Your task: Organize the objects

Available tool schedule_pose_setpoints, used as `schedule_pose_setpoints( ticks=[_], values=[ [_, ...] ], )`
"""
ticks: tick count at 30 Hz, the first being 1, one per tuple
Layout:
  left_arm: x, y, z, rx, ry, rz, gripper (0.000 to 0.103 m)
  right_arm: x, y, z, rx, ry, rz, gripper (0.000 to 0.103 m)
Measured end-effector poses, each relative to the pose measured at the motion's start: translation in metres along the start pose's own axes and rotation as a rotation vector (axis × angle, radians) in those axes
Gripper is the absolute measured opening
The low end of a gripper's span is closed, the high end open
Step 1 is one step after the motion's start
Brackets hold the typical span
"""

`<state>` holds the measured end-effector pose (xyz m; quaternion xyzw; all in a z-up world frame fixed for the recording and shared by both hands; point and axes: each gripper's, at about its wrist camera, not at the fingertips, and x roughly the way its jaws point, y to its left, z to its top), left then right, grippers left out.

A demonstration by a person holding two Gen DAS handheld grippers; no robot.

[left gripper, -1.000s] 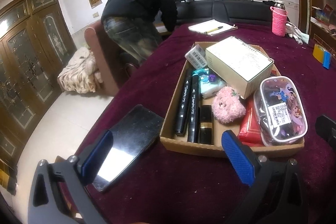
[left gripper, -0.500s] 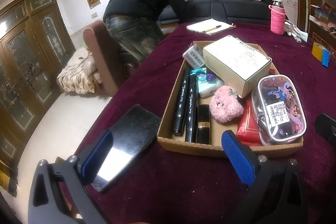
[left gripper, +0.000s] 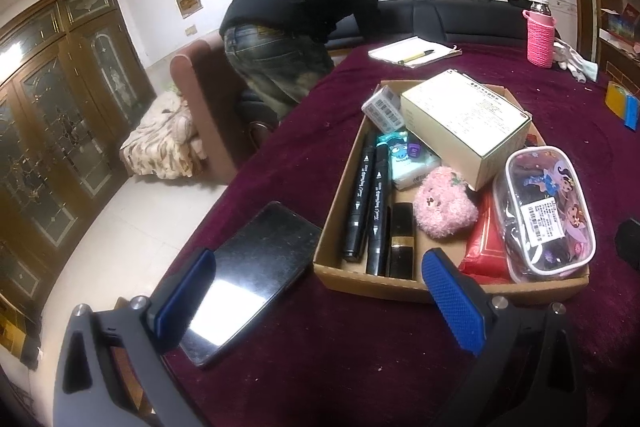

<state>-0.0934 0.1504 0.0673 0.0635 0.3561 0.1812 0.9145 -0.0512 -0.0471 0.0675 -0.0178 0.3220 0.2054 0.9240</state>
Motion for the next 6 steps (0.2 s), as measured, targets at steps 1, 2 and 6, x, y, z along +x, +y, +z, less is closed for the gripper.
schedule_pose_setpoints(
  ticks=[1, 2, 6],
  values=[
    [-0.0009, -0.0007, -0.0002, 0.003, -0.002, 0.002, 0.103, -0.0001, -0.0003, -0.0002, 0.002, 0.001, -0.001, 0.102],
    [-0.0015, -0.0005, -0.0001, 0.003, -0.002, 0.003, 0.103, -0.0003, -0.0009, -0.0004, 0.005, 0.001, 0.000, 0.102],
    [-0.0048, -0.0032, 0.0000, 0.016, -0.015, 0.002, 0.103, -0.0008, -0.0032, -0.0011, 0.012, 0.006, -0.002, 0.102]
  ],
)
